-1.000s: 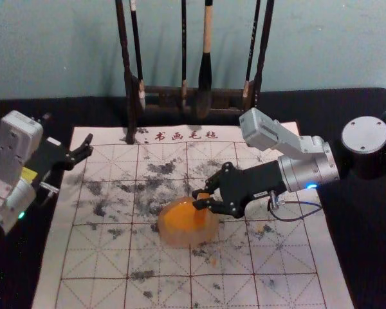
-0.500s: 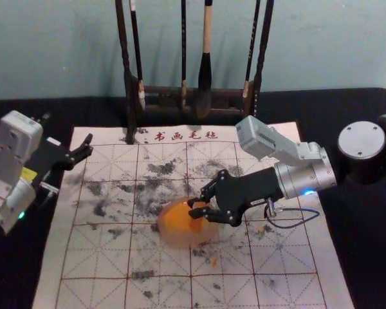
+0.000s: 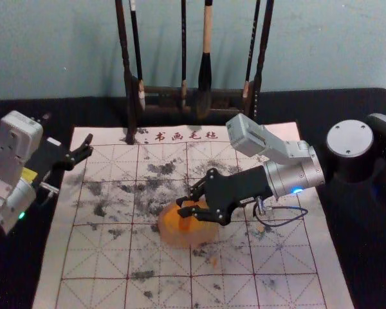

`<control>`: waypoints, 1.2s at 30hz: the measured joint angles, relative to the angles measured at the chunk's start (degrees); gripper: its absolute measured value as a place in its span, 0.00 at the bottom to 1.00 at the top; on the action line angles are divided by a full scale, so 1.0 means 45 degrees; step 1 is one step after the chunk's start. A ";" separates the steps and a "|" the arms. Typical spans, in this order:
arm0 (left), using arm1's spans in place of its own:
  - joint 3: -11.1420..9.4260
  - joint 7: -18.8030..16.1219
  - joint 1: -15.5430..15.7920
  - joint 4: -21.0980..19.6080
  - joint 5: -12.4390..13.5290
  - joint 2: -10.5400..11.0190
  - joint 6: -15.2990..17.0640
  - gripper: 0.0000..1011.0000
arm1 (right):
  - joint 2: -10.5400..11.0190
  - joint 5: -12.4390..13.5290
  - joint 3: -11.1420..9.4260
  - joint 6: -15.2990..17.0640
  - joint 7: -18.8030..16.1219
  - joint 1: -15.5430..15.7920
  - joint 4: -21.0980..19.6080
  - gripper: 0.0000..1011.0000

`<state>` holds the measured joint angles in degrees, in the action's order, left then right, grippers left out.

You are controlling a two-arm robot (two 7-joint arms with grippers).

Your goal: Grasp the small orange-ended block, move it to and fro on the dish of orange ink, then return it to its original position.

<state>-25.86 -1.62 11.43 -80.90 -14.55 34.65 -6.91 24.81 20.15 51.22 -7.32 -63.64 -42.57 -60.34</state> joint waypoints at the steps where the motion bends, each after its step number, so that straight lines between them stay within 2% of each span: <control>1: 0.0000 -0.0001 0.0000 0.0000 0.0000 0.0000 0.0000 0.99 | -0.0045 0.0004 0.0008 -0.0026 -0.0011 -0.0020 0.0056 0.13; 15: 0.0000 0.0000 0.0000 0.0000 0.0000 0.0000 0.0000 0.99 | -0.0698 -0.0159 0.0167 -0.0399 -0.0136 -0.0413 0.1046 0.13; 36: 0.0000 0.0001 0.0000 0.0000 0.0000 0.0000 0.0000 0.99 | -0.0870 -0.0452 -0.0013 -0.0498 0.0173 -0.0575 0.1519 0.13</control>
<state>-25.86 -1.62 11.43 -80.90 -14.55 34.65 -6.91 20.89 18.11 51.16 -9.56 -62.86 -45.16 -53.51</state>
